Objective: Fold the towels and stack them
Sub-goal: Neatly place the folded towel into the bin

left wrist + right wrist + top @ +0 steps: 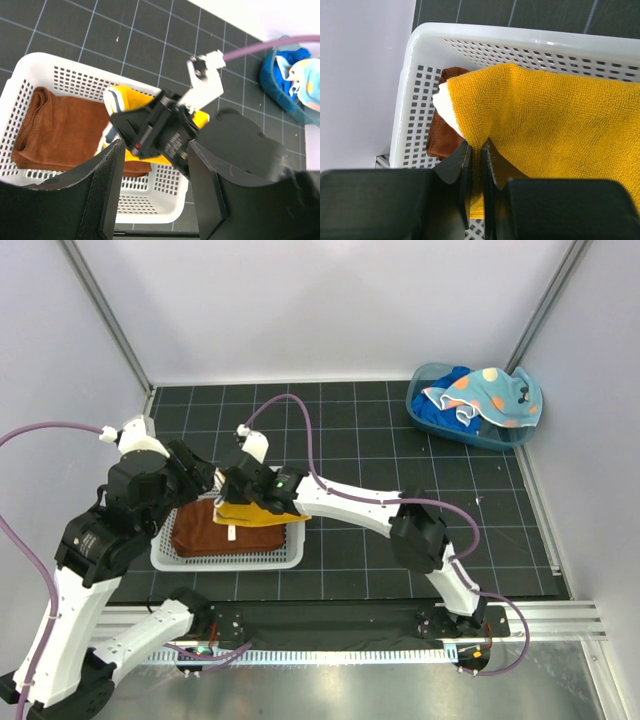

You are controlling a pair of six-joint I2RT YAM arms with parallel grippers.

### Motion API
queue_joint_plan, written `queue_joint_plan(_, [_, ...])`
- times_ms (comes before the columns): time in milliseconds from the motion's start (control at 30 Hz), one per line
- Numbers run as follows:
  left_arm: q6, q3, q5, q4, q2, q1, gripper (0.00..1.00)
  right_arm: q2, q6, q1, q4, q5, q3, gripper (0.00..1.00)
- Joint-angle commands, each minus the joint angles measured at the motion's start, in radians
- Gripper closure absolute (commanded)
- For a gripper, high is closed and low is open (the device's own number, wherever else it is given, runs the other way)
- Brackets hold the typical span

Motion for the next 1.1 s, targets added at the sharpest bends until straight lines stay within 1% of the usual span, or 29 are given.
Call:
queue_joint_plan(0, [0.027,-0.024,0.014,0.025,-0.012,0.004,0.43,0.042,0.010,0.008,0.072,-0.006,0.088,0.99])
queue_joint_plan(367, [0.045,-0.066,0.022,0.043,-0.003,0.004,0.43,0.191,0.030,0.008,0.019,-0.041,0.262,0.99])
queue_joint_plan(567, [0.047,-0.064,0.023,0.046,0.005,0.004,0.43,0.230,0.044,0.008,0.009,-0.058,0.303,0.99])
queue_joint_plan(800, [0.053,-0.052,0.016,0.040,0.012,0.003,0.43,0.227,0.060,0.023,0.011,-0.066,0.311,0.99])
queue_joint_plan(933, [0.055,-0.056,0.016,0.043,0.018,0.003,0.43,0.261,0.072,0.025,-0.006,-0.081,0.352,0.99])
queue_joint_plan(1067, [0.055,-0.061,0.014,0.048,0.024,0.004,0.42,0.287,0.090,0.030,0.002,-0.092,0.357,0.99])
